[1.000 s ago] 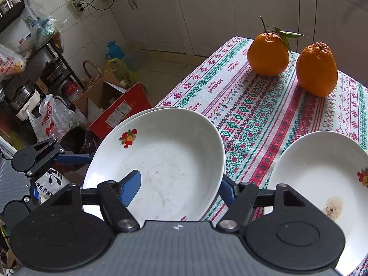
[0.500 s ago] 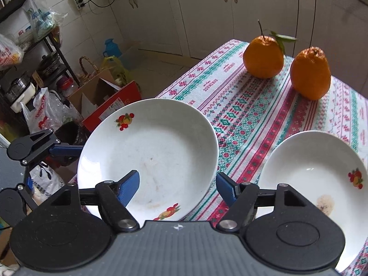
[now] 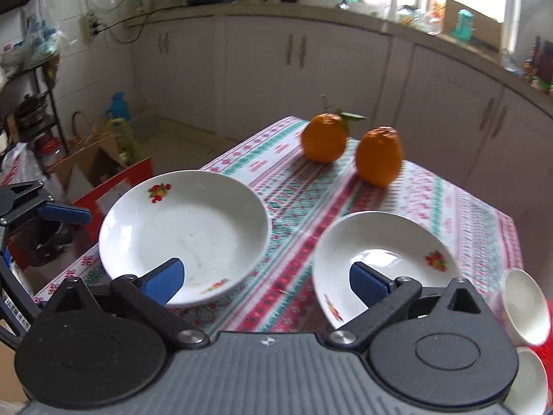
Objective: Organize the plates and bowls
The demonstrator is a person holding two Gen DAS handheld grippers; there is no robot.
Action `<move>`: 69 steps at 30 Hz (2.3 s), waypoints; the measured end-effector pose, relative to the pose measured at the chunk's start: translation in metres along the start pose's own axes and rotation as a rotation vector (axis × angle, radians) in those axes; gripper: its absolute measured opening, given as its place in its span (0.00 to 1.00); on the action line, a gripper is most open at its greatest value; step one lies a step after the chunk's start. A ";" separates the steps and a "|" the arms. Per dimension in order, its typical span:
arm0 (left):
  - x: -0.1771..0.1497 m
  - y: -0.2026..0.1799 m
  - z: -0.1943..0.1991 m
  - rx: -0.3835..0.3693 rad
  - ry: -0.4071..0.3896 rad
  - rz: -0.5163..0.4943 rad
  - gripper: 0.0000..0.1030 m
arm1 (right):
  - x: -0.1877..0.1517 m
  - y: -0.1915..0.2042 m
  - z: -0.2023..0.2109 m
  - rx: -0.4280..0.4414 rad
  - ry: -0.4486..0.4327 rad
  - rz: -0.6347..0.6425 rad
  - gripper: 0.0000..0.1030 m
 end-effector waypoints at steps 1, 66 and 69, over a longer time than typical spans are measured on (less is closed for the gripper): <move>0.002 -0.004 0.001 0.002 -0.005 -0.004 0.99 | -0.006 -0.002 0.006 -0.021 -0.002 -0.023 1.00; 0.145 -0.095 -0.264 -0.259 0.361 -0.226 0.84 | -0.092 -0.090 -0.055 -0.141 0.104 -0.202 0.97; 0.145 -0.096 -0.272 -0.264 0.387 -0.233 0.81 | -0.093 -0.091 -0.056 -0.137 0.106 -0.198 0.96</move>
Point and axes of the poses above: each gripper's, at about its wrist camera, not at the fingertips, and z roughly against the way its jaws point, y to its left, x to its top, the point moved 4 cm from there along -z, roughly the way its jaws point, and after that the axes turned 9 degrees about z, right-handed, at the moved point
